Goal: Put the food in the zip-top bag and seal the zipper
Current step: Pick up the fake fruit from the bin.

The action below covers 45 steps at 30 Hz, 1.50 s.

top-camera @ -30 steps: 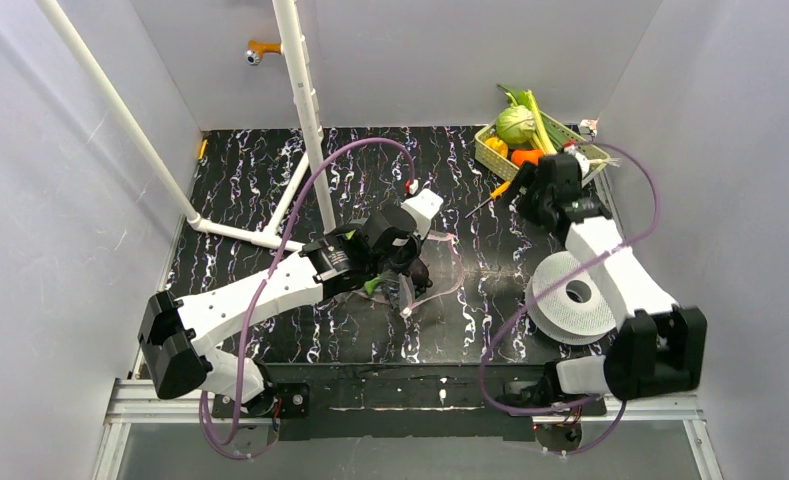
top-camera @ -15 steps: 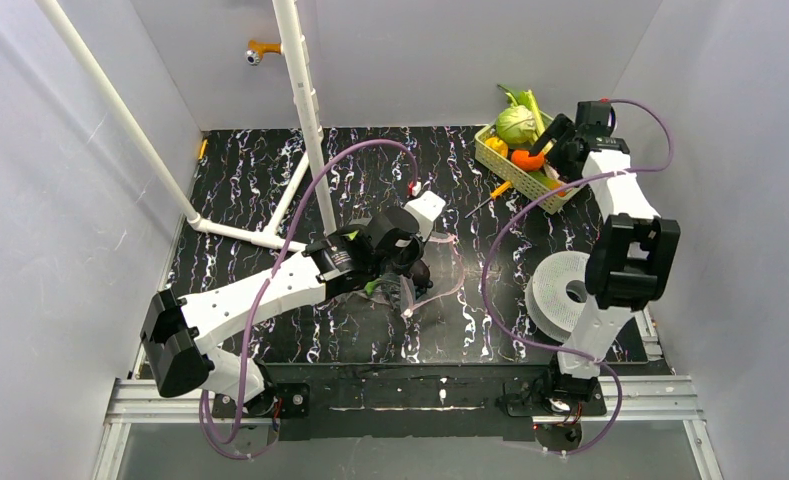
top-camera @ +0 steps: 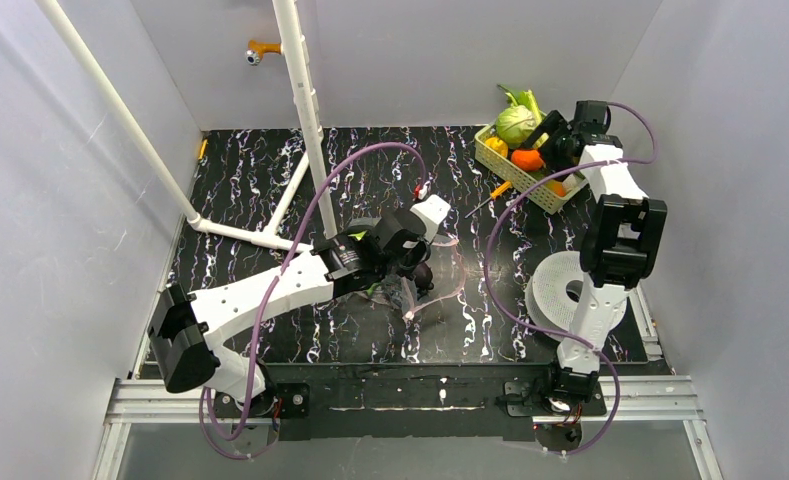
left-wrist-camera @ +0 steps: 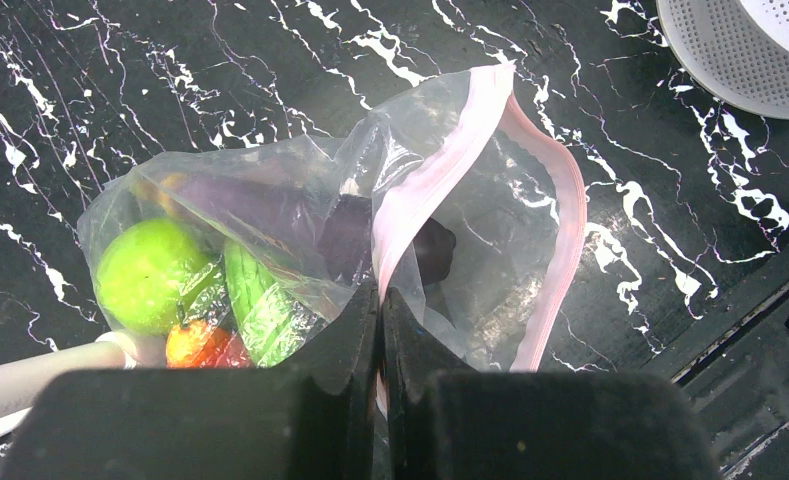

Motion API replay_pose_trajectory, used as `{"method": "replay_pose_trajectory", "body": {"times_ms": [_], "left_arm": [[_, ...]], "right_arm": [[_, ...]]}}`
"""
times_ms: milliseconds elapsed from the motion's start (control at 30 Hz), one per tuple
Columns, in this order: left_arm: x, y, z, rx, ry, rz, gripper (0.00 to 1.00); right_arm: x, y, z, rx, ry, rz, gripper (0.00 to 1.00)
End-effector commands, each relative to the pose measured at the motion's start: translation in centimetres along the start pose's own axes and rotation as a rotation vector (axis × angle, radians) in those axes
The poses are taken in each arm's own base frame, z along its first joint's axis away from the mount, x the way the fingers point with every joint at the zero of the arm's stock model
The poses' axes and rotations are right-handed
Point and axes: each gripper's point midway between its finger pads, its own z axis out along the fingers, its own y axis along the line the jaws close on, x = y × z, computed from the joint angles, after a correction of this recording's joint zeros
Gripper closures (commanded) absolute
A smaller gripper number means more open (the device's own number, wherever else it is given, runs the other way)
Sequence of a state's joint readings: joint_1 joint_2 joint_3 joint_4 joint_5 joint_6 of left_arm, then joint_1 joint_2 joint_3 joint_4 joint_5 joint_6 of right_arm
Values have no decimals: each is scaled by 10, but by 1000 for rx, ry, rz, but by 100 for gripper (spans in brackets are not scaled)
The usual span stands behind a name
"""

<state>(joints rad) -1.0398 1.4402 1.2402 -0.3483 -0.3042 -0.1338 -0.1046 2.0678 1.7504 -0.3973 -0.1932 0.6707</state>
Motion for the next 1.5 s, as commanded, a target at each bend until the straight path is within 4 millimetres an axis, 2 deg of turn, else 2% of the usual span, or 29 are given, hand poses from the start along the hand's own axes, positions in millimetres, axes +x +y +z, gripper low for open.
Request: {"method": "replay_pose_trajectory", "body": {"times_ms": [0,167,267,367,467,600,900,1033,1100,1200,1300,1400,1467], "left_arm": [[-13,2,-7,-16,-26,4,100],[-12,3,-6,-26,-23,12,100],[-11,4,-5,-33,-22,18,100],[-10,4,-4,-39,-18,25,100],[-9,3,-3,-42,-15,32,100],[-8,3,-2,-49,-10,42,100],[-6,3,-1,-59,-8,59,100],[-7,4,-1,-68,-10,68,100],[-7,4,-1,-70,-11,71,100],[-6,4,-1,-72,-11,74,100],[-6,3,-1,-71,-11,79,100],[-6,2,-1,-72,-11,84,100],[-6,2,-1,-72,-11,86,100]], "right_arm": [[-25,47,-12,-109,-107,-141,2],[-31,65,-2,-76,-137,-251,3],[-38,66,8,-25,-165,-295,5],[-33,77,20,-16,-175,-336,11],[-29,78,33,-17,-169,-347,20],[-26,71,50,24,-175,-342,28],[-22,45,87,143,-226,-319,39],[-18,42,98,145,-214,-328,40],[-14,42,102,137,-201,-330,45],[-10,45,103,123,-184,-327,55],[-14,54,94,105,-192,-328,69],[-25,67,75,89,-223,-341,81],[-35,80,54,70,-254,-348,87]]}}
